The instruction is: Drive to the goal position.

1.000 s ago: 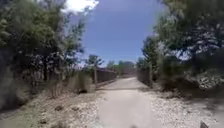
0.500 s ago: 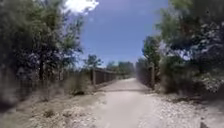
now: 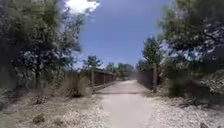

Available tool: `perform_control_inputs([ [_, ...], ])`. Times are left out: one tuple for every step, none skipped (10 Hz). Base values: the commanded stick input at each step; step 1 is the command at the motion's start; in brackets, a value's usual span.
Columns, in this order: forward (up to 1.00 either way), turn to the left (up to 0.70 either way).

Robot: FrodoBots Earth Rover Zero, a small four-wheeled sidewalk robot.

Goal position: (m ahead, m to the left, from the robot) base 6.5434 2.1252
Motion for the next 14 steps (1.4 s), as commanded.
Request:
perform_control_inputs([
  [0.45,0.00],
  [0.45,0.00],
  [0.45,0.00],
  [0.45,0.00],
  [0.45,0.00],
  [0.45,0.00],
  [0.45,-0.05],
  [0.45,-0.24],
  [0.45,-0.26],
  [0.45,-0.27],
  [0.45,-0.27],
  [0.45,-0.27],
  [0.45,-0.27],
  [0.45,-0.27],
])
